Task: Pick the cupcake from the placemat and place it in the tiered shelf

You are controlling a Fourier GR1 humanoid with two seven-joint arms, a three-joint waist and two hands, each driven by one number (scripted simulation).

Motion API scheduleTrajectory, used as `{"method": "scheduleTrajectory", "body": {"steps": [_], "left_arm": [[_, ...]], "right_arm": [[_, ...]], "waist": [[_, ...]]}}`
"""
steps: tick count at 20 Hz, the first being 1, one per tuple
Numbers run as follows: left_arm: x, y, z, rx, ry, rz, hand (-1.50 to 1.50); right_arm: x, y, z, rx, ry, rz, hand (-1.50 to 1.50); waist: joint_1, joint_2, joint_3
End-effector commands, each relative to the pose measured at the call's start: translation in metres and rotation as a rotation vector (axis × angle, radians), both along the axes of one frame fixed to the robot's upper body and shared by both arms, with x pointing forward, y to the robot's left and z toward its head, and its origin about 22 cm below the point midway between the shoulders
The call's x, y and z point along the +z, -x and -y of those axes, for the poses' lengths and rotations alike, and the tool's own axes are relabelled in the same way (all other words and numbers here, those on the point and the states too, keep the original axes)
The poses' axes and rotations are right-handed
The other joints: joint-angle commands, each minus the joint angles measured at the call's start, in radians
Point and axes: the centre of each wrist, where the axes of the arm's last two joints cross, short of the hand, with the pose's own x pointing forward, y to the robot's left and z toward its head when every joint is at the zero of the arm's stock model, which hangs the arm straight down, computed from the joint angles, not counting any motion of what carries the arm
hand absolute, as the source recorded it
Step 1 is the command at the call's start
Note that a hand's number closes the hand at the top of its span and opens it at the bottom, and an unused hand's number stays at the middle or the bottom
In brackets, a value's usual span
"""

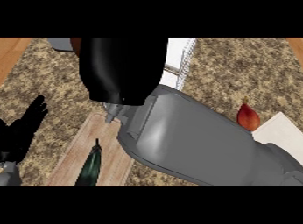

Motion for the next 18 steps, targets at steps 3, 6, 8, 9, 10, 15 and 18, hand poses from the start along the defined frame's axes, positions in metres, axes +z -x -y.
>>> {"method": "scheduleTrajectory", "body": {"steps": [3, 6, 8, 9, 10, 15, 18], "left_arm": [[0.001, -0.003, 0.006, 0.002, 0.008, 0.010, 0.00], [-0.002, -0.001, 0.005, 0.005, 0.000, 0.014, 0.00], [0.002, 0.000, 0.003, 0.010, -0.005, 0.008, 0.00], [0.000, -0.004, 0.012, 0.015, 0.007, 0.018, 0.00], [-0.003, 0.003, -0.006, 0.016, -0.012, 0.009, 0.00], [0.000, 0.008, 0.002, -0.001, 0.022, 0.018, 0.00], [0.002, 0.003, -0.002, 0.025, 0.007, 0.020, 0.00]], "right_arm": [[0.044, -0.008, -0.020, -0.242, -0.023, -0.116, 1.50], [0.048, -0.019, -0.027, -0.273, -0.018, -0.117, 1.50], [0.065, -0.021, -0.028, -0.281, -0.022, -0.114, 1.50], [0.057, -0.025, -0.030, -0.296, -0.027, -0.119, 1.50], [0.051, -0.038, -0.028, -0.320, 0.016, -0.128, 1.50], [0.054, -0.058, -0.028, -0.370, 0.040, -0.138, 1.50], [0.039, -0.075, -0.021, -0.380, 0.054, -0.141, 1.50]], "waist": [[-0.007, 0.004, 0.001], [-0.002, 0.011, 0.001], [-0.007, 0.009, 0.002], [-0.008, 0.012, 0.001], [-0.010, 0.014, 0.001], [-0.005, 0.015, 0.002], [-0.020, 0.018, 0.003]]}}
